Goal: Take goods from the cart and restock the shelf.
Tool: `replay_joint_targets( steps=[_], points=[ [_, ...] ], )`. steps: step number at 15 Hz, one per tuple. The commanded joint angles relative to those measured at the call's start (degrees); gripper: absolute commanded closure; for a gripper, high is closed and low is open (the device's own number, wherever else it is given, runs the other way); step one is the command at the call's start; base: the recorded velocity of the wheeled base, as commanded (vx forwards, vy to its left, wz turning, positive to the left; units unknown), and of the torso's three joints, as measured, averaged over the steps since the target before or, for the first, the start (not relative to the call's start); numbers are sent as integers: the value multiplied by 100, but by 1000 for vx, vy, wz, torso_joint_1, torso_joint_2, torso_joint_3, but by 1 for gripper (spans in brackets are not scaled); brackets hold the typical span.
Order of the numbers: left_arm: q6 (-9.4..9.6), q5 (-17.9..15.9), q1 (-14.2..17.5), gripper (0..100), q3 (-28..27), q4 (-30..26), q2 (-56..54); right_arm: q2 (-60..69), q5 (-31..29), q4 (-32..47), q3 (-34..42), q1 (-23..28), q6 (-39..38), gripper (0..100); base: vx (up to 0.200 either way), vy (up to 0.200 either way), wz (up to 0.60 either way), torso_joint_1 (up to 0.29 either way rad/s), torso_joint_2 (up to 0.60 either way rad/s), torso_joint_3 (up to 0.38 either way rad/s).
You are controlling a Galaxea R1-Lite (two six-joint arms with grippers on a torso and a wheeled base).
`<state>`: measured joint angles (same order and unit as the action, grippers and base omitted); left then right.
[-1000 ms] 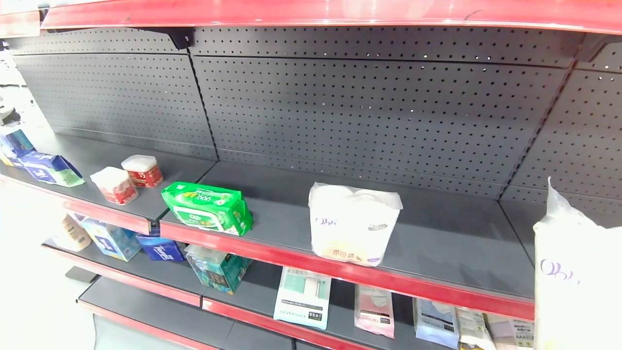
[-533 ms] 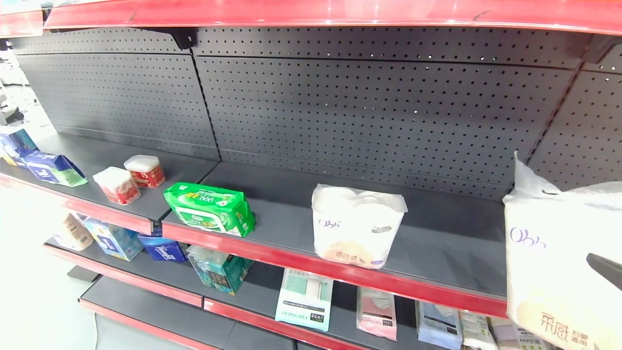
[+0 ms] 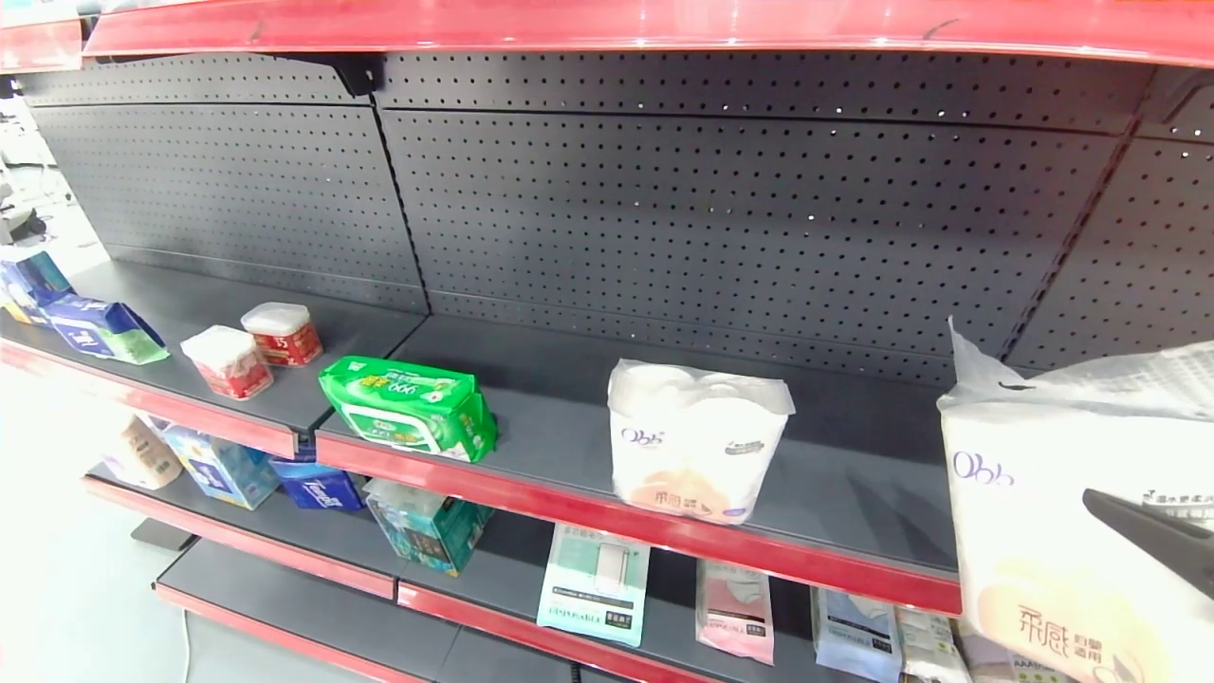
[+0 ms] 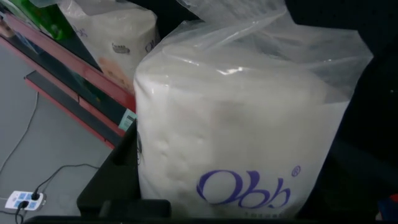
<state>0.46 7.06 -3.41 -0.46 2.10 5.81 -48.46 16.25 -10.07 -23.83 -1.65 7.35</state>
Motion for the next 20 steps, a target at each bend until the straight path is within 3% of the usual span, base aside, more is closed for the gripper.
replay_joint_targets(
  steps=[1, 3, 6, 7, 8, 9, 12, 15, 17, 20],
  points=[
    [-38, 41, 25, 0, 38, 80, -133, -32, 19, -4, 19, -11, 12, 100, 0, 0, 0, 0, 0, 0],
    [-99, 50, 25, 0, 46, 80, -133, -15, 27, -4, 10, -2, 12, 100, 0, 0, 0, 0, 0, 0],
    [-117, -284, -28, 0, 20, 10, 43, 21, 27, -13, 10, 6, 3, 100, 0, 0, 0, 0, 0, 0],
    [-125, -178, -1, 0, 20, 10, 7, 21, 27, -13, 19, 6, 3, 100, 0, 0, 0, 0, 0, 0],
    [-213, 243, 201, 0, 11, -8, -1, 21, 27, -13, 28, 15, 3, 100, 0, 0, 0, 0, 0, 0],
    [-363, 428, 491, 0, 20, 1, -10, 21, 27, -13, 28, 15, 3, 100, 0, 0, 0, 0, 0, 0],
    [-398, 235, 412, 0, 38, 28, -353, 21, 27, -13, 37, 6, 3, 100, 0, 0, 0, 0, 0, 0],
    [-363, -258, 315, 0, 38, 28, -573, 47, 27, -13, 37, 6, 3, 100, 0, 0, 0, 0, 0, 0],
    [-222, -556, 315, 0, 46, -175, -573, 47, 27, -13, 28, 6, 3, 100, 0, 0, 0, 0, 0, 0],
    [-125, -671, 315, 0, 38, -210, -564, 82, 27, -13, 81, 6, 3, 100, 0, 0, 0, 0, 0, 0]
  ],
)
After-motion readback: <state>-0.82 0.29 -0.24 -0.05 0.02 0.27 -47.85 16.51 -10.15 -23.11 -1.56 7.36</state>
